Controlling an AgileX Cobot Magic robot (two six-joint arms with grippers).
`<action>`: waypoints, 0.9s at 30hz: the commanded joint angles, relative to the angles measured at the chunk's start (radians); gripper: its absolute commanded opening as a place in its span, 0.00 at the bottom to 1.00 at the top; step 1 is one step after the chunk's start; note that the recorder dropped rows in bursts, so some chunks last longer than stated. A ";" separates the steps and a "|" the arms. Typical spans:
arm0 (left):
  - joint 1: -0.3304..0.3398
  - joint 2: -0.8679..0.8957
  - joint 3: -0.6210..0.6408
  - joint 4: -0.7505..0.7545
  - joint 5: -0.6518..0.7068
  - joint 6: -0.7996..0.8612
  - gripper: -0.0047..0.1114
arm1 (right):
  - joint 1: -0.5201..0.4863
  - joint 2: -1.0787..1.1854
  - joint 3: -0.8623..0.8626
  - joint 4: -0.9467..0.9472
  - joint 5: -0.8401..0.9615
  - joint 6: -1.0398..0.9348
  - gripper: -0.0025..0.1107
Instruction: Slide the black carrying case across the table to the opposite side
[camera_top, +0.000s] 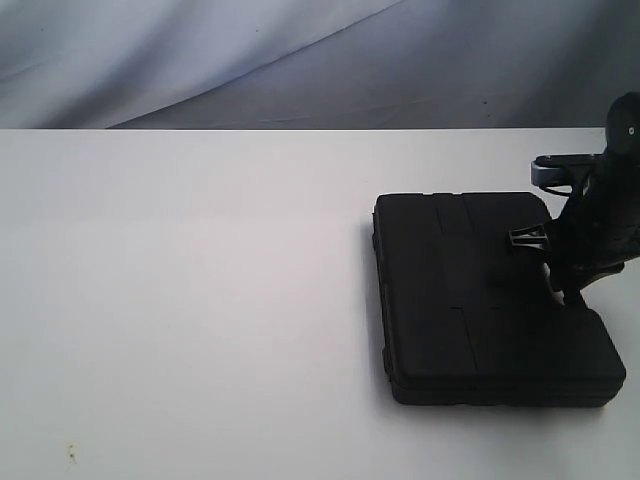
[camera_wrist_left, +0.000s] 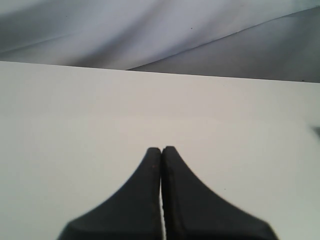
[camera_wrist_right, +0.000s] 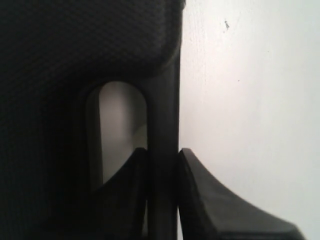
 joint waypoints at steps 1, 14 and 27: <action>0.003 -0.003 0.004 0.000 -0.003 -0.001 0.04 | 0.002 -0.013 0.001 0.052 -0.044 0.001 0.17; 0.003 -0.003 0.004 0.000 -0.003 -0.001 0.04 | 0.002 -0.016 0.001 0.053 -0.063 -0.005 0.19; 0.003 -0.003 0.004 0.000 -0.003 -0.001 0.04 | 0.002 -0.130 0.001 0.053 -0.095 0.016 0.19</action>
